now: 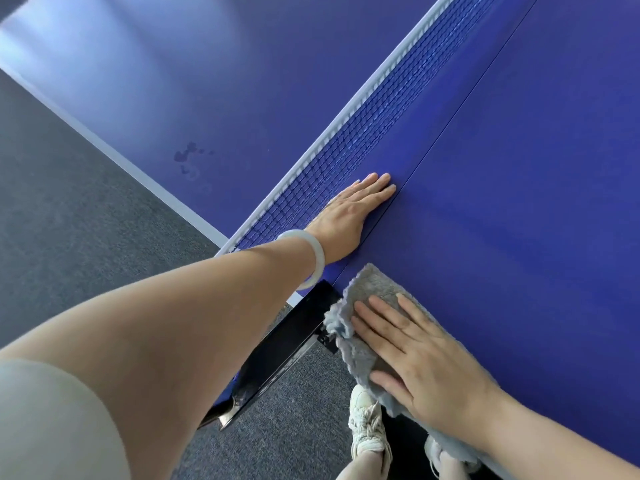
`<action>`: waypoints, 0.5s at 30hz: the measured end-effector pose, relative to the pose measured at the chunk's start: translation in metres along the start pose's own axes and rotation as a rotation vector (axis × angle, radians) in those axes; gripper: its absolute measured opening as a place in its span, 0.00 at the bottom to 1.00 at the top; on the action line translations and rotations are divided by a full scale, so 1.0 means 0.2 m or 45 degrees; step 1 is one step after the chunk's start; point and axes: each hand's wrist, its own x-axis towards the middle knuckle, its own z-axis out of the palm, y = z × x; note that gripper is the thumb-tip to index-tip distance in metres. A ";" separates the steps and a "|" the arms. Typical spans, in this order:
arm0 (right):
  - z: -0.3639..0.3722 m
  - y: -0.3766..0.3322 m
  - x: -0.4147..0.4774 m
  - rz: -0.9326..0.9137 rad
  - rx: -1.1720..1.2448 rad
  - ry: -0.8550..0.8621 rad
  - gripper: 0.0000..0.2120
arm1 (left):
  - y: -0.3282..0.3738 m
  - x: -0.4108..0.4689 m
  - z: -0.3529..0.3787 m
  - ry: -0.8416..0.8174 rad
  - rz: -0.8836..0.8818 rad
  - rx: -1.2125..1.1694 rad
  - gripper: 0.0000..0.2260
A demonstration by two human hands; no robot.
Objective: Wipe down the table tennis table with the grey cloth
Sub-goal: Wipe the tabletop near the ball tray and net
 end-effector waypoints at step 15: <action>-0.13 0.38 -0.04 0.231 0.059 0.210 0.26 | 0.02 0.01 -0.03 -0.071 -0.053 -0.007 0.31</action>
